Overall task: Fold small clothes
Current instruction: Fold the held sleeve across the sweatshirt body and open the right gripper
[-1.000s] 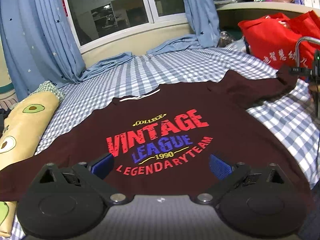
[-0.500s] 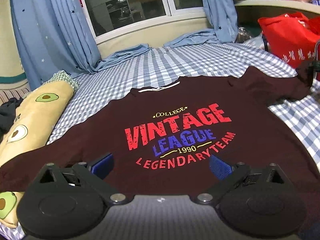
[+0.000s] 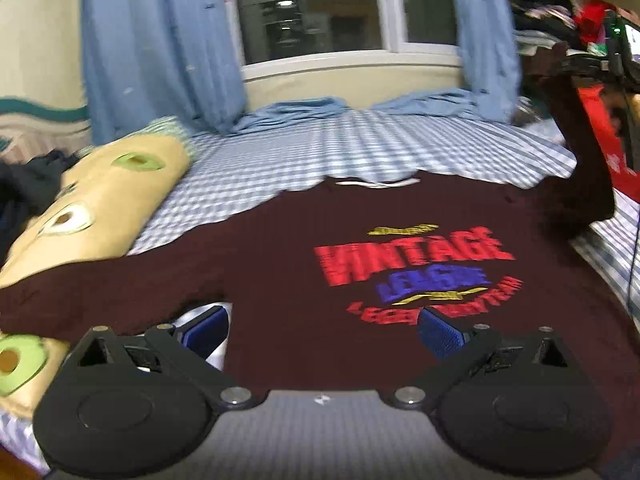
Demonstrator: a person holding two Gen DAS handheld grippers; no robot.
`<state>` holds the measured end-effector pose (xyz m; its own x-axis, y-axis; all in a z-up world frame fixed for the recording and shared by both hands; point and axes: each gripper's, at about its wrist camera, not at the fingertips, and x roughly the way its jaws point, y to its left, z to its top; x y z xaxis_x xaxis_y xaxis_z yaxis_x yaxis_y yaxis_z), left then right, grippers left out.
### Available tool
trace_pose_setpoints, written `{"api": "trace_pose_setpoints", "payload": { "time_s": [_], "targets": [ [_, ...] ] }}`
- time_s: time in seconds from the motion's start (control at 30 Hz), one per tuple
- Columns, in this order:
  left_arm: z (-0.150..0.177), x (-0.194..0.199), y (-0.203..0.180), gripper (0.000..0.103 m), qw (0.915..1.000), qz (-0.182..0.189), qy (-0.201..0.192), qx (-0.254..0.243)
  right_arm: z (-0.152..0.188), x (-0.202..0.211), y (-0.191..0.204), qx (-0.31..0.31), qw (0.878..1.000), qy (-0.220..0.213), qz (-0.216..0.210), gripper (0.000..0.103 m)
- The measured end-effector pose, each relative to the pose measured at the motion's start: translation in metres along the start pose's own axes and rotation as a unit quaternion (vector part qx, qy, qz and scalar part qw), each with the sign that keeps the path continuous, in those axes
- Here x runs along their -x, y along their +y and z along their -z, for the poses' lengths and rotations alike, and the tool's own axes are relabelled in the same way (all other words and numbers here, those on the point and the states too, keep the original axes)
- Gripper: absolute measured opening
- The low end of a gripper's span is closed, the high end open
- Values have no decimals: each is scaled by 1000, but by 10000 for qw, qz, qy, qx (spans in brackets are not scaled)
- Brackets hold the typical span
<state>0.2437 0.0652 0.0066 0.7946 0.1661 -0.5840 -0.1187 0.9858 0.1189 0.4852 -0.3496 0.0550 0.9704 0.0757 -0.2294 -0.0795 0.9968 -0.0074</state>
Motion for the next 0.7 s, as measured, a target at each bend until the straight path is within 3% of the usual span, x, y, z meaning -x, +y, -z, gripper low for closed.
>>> {"api": "trace_pose_setpoints", "payload": {
  "time_s": [0.2,0.3,0.4,0.6,0.7],
  "targets": [
    [12,13,57,102,9992,-277,-17,300,-10,-10,162,508,9947,-18,-890,9],
    [17,19,78,102,9982,-396,-11,458,11,-21,247,913,9877,217,-1252,9],
    [21,26,93,102,9972,-515,-25,544,46,-33,308,1315,9786,661,-1441,8],
    [29,30,110,102,9961,-614,2,636,133,-48,370,2136,9458,1786,-1671,9],
    [32,27,117,102,9958,-434,-48,808,149,-47,381,2267,9327,2094,-1865,11]
  ]
}}
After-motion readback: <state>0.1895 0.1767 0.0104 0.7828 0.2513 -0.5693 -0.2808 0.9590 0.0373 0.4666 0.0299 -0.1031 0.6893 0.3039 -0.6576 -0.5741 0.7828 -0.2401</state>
